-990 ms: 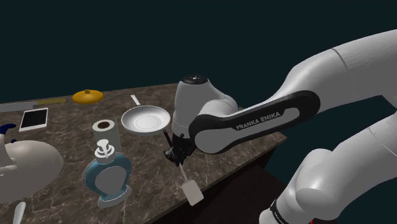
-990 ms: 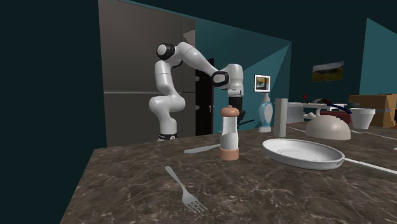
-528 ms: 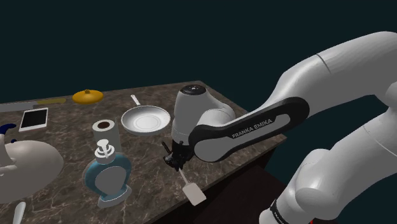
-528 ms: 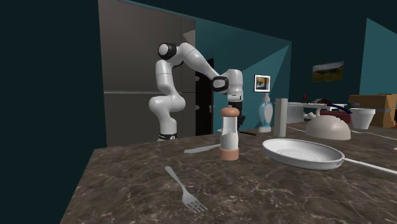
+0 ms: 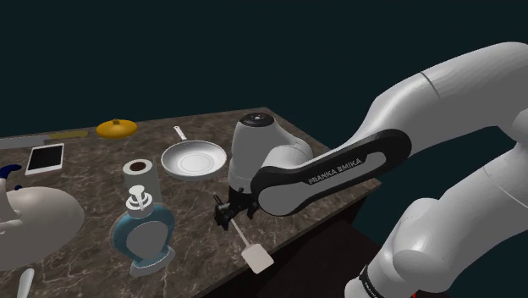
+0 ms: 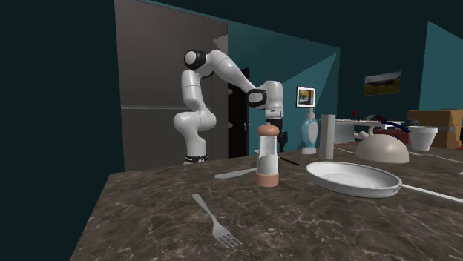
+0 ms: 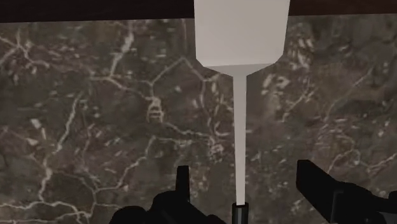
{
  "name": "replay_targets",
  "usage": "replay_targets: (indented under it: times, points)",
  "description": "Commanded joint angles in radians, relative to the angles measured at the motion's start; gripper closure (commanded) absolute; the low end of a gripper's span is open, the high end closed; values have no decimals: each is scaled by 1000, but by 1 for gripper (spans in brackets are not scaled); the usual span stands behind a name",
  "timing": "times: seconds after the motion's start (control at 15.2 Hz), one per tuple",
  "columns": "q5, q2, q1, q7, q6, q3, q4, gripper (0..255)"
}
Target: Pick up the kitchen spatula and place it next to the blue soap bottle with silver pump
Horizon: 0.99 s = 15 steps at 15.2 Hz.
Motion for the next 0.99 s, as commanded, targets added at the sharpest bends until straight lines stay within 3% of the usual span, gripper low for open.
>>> replay_targets:
  times: [0.0,0.13,0.4,0.92]
  points:
    - [0,0,0,0,0,0,0,0]
    - [0,0,0,0,0,0,0,0]
    - [35,-96,17,-30,-147,-27,57,0]
    - [35,-96,17,-29,-147,-28,57,0]
